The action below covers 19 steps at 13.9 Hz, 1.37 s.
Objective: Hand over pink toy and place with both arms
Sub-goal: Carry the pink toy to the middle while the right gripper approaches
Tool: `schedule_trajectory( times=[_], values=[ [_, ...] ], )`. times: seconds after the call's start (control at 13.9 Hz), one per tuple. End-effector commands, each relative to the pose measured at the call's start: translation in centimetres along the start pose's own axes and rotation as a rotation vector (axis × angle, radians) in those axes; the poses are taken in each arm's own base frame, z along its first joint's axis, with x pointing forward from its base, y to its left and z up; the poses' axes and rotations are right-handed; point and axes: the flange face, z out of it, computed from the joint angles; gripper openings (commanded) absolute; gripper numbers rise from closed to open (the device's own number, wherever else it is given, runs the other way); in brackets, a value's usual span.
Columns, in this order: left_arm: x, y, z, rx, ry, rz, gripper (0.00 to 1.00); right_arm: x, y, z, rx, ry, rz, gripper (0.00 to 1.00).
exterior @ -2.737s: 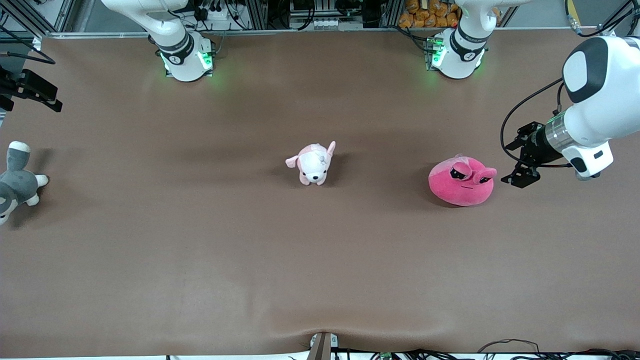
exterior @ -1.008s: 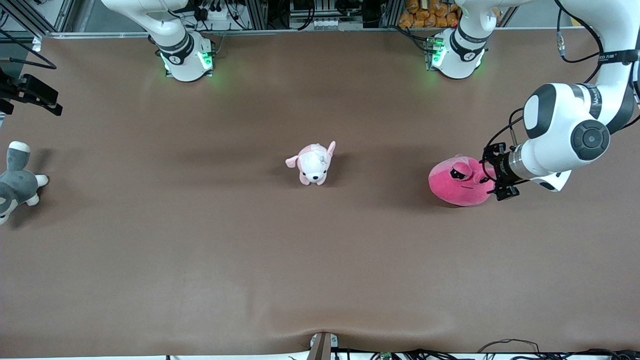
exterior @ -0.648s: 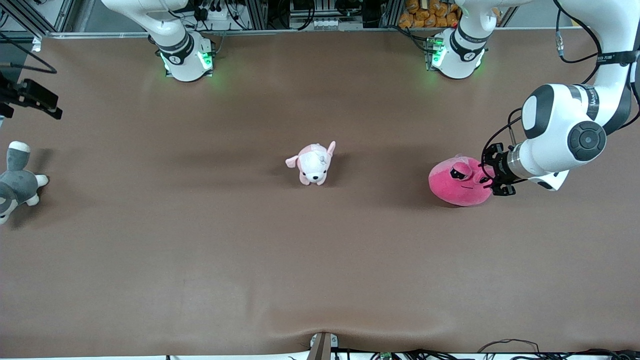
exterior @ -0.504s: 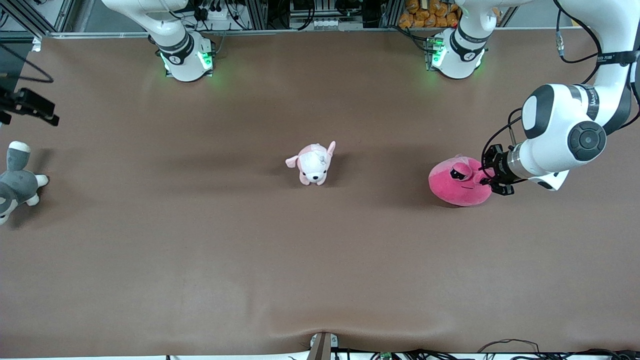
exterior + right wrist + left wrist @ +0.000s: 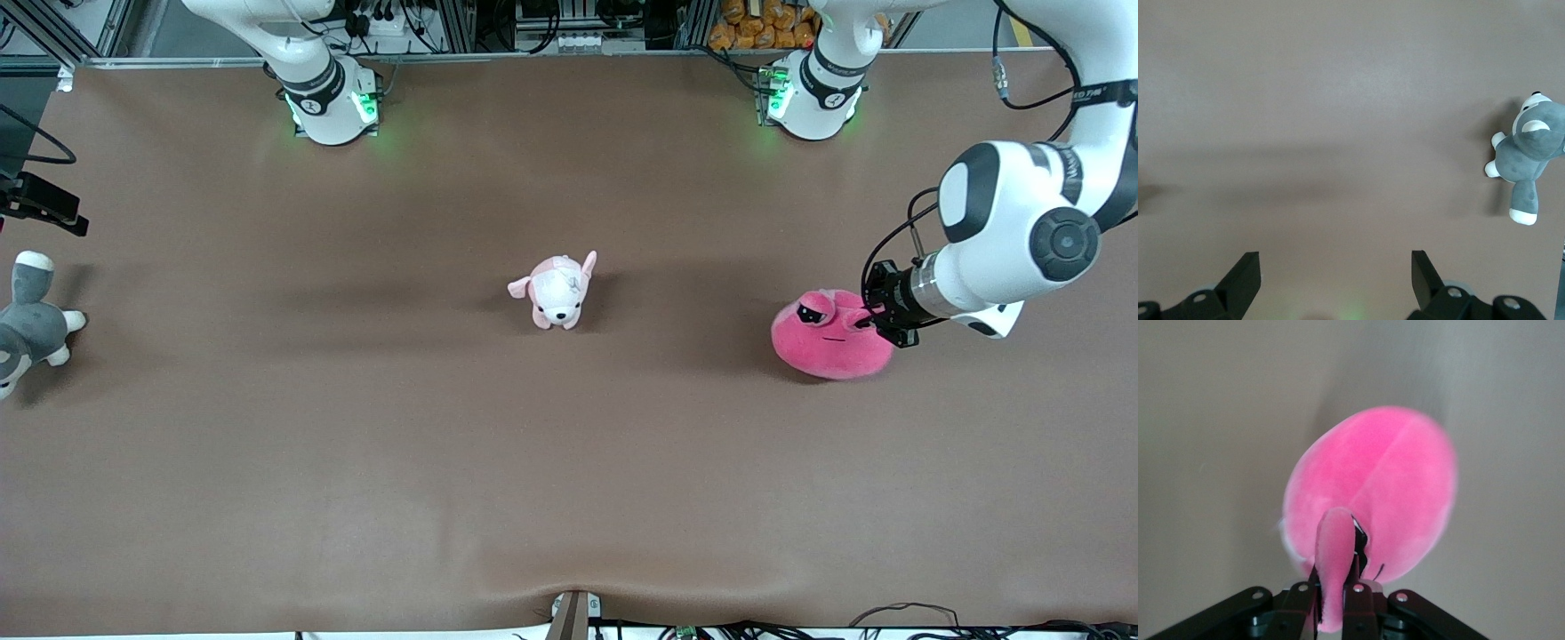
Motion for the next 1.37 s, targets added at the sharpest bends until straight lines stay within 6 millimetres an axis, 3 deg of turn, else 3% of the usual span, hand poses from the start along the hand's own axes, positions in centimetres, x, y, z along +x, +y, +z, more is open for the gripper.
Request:
schedule_trajectory(
  times=[0.0, 0.22, 0.36, 0.58, 0.72, 0.86, 0.94, 1.3],
  values=[
    [-6.0, -1.5, -7.5, 0.013, -0.129, -0.07, 0.0, 0.4, 0.4, -0.7, -0.016, 0.026, 0.008, 1.0],
    [-14.7, -3.9, -10.7, -0.002, -0.174, -0.152, 0.0, 0.4, -1.5, -0.7, 0.022, 0.017, 0.238, 1.0],
    [-18.0, -4.7, -12.1, -0.003, -0.198, -0.226, 0.0, 0.5, -5.1, -1.0, 0.116, 0.0, 0.361, 1.0],
    [-23.4, -8.0, -14.8, -0.035, -0.244, -0.199, 0.0, 0.0, -9.6, -1.4, 0.318, -0.131, 0.625, 1.0],
    [-26.1, -10.4, -15.2, -0.034, -0.26, -0.192, 0.0, -0.4, -15.0, -1.9, 0.359, -0.22, 0.831, 1.0],
    [-28.8, -13.1, -15.2, -0.026, -0.273, -0.171, 0.0, -1.1, -21.7, -2.5, 0.385, -0.305, 1.042, 1.0],
    [-29.8, -13.8, -15.4, -0.032, -0.298, -0.202, 0.0, -1.0, -23.9, -3.0, 0.42, -0.324, 1.17, 1.0],
    [-34.4, -17.7, -15.6, -0.062, -0.396, -0.231, 0.0, -2.7, -36.3, -1.2, 0.375, -0.392, 1.463, 1.0]
  ],
)
